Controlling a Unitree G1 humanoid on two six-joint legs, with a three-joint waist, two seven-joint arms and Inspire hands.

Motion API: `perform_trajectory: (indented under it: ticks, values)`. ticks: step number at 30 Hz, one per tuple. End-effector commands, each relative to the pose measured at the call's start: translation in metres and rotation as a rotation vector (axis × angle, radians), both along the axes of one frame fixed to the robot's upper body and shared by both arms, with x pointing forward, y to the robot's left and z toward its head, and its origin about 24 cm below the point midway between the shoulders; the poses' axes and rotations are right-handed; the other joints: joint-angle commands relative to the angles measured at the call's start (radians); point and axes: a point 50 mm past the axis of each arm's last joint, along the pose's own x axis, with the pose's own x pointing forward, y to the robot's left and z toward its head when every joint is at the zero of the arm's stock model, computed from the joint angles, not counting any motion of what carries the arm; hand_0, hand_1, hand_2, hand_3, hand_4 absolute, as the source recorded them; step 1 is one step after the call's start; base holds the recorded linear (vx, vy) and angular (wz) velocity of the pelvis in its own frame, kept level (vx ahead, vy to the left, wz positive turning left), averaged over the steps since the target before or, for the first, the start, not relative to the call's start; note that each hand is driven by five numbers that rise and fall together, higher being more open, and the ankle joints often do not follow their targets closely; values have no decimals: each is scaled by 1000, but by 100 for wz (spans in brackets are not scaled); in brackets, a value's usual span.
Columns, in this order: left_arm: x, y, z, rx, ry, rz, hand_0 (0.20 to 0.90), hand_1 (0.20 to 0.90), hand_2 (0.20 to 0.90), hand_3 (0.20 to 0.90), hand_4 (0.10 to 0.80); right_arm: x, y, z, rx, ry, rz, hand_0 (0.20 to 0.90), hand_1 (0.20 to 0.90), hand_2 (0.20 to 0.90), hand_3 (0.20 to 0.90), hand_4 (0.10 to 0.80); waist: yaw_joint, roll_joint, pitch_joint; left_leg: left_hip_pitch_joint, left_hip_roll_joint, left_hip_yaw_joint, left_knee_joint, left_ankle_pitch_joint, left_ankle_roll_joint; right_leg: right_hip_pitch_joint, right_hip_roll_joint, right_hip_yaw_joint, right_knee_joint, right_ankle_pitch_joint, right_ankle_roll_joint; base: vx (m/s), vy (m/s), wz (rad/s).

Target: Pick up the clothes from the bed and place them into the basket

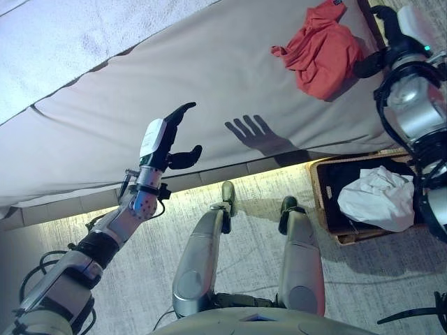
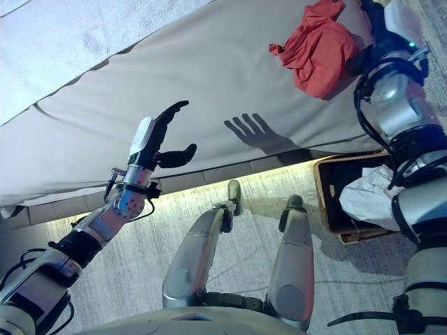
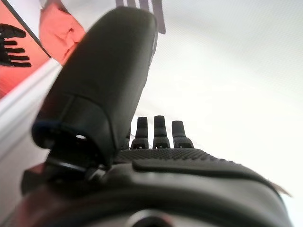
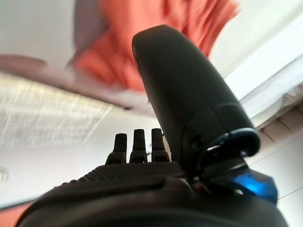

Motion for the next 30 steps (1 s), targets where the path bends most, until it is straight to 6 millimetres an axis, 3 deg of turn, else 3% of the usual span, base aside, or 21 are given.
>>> perform_trajectory:
  ticks: [1, 13, 19, 21, 22, 30]
  values:
    - [-7, -4, 51, -154, -235, -78, 900, 900, 900, 900, 800, -10, -5, 58, 49, -229, -27, 900, 900, 900, 900, 800, 19, 7, -30, -36, -52, -37, 159, -182, 22, -14, 75, -85, 11, -12, -75, -27, -108, 25]
    - [-19, 4, 62, -158, -298, -81, 900, 900, 900, 900, 800, -5, -24, 45, 59, -83, -132, 900, 900, 900, 900, 800, 84, 11, -30, -221, -49, -63, 246, -173, 46, -176, 84, -110, 105, -26, -92, -27, -62, 13]
    - [-24, 4, 65, -150, -300, -100, 900, 900, 900, 900, 800, -6, -32, 48, 27, -41, -179, 900, 900, 900, 900, 800, 109, 17, -30, -260, -57, -67, 320, -222, 54, -206, 85, -106, 158, -61, -87, 23, -17, 6]
    - [-25, 5, 67, -144, -302, -100, 900, 900, 900, 900, 800, -6, -34, 47, 26, -38, -186, 695, 695, 695, 661, 561, 113, 13, -30, -269, -56, -68, 335, -228, 58, -212, 84, -111, 167, -64, -87, -7, -11, 2]
    - [-25, 5, 68, -144, -306, -98, 900, 900, 900, 900, 800, -7, -35, 48, 29, -47, -186, 300, 300, 300, 200, 100, 115, 10, -30, -275, -56, -69, 345, -232, 60, -215, 83, -114, 173, -65, -87, -13, -25, 3]
    - [-30, 7, 66, -124, -300, -102, 900, 900, 900, 900, 800, -13, -41, 53, 81, -133, -173, 300, 300, 300, 200, 100, 115, -5, -30, -255, -52, -76, 358, -241, 60, -184, 83, -122, 164, -62, -84, -11, -11, 3]
